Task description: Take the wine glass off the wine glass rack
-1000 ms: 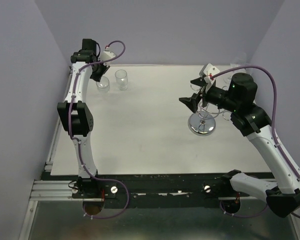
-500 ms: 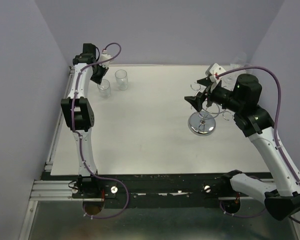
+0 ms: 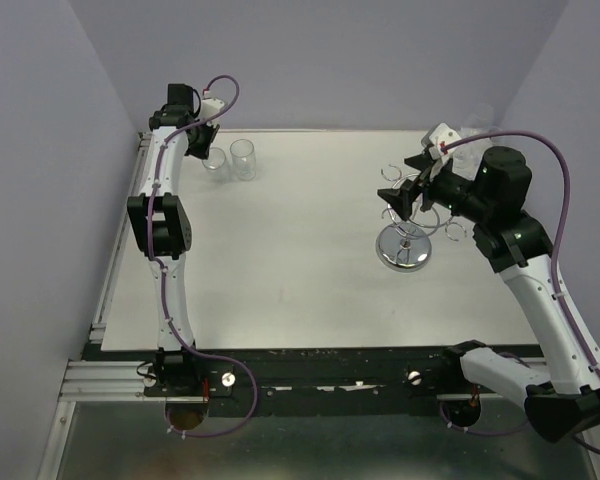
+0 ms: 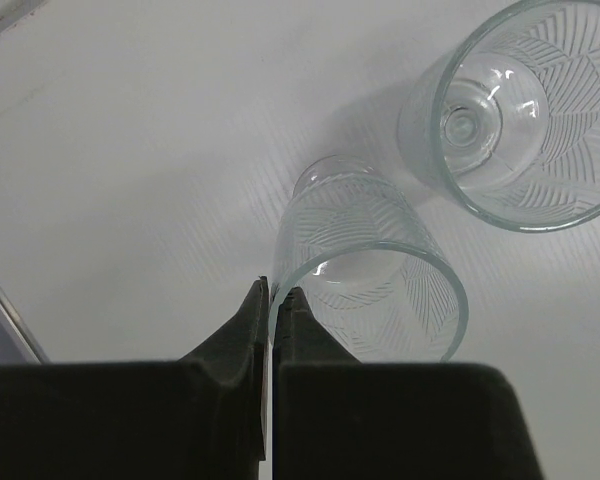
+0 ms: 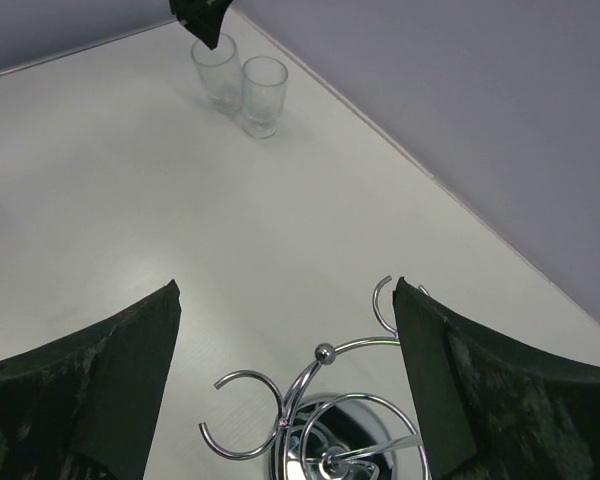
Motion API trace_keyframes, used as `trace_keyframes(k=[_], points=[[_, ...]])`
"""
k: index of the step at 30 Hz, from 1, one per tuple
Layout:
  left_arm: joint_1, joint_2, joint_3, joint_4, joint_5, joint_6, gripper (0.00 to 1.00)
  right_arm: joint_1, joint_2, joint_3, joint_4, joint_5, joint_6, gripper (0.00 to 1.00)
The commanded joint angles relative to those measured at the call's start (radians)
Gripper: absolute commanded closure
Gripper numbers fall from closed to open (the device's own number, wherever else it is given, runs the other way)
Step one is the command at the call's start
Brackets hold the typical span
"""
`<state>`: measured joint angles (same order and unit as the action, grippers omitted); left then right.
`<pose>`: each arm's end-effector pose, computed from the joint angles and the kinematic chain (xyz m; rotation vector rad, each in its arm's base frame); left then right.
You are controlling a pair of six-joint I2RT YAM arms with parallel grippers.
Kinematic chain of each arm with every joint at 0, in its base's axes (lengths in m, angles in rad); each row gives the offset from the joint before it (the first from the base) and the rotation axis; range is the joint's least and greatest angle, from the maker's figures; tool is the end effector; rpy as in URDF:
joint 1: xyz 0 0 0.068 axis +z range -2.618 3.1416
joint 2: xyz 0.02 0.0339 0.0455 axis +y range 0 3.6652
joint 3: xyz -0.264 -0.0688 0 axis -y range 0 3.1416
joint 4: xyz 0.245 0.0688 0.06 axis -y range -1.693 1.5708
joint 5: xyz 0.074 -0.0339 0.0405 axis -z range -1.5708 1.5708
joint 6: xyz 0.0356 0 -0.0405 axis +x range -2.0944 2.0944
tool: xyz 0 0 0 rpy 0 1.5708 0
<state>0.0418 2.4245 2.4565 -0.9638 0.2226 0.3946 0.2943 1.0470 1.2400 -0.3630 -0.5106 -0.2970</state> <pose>0.5266 0.0142 0.2675 0.5235 2.4163 -0.0926 0.2059 0.0806 0.4302 -0.8523 1.5159 0.4413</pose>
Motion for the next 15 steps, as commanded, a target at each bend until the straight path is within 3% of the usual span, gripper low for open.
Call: trace_keyframes(k=[1, 6, 8, 10, 15], points=[[0.004, 0.022, 0.055, 0.069, 0.041, -0.046, 1.0, -0.02, -0.021, 0.006, -0.043, -0.006, 0.004, 0.06], [0.003, 0.038, 0.059, 0.103, 0.018, -0.065, 1.0, -0.041, -0.025, 0.003, -0.05, -0.009, 0.015, 0.06], [0.003, 0.038, 0.059, 0.118, 0.011, -0.074, 0.77, -0.049, -0.025, 0.003, -0.05, -0.011, 0.019, 0.05], [0.003, 0.035, 0.059, 0.129, 0.011, -0.079, 0.64, -0.053, -0.025, 0.003, -0.048, -0.014, 0.027, 0.05], [0.001, 0.031, 0.065, 0.145, 0.011, -0.085, 0.6, -0.058, -0.013, 0.004, -0.037, -0.02, 0.039, 0.05]])
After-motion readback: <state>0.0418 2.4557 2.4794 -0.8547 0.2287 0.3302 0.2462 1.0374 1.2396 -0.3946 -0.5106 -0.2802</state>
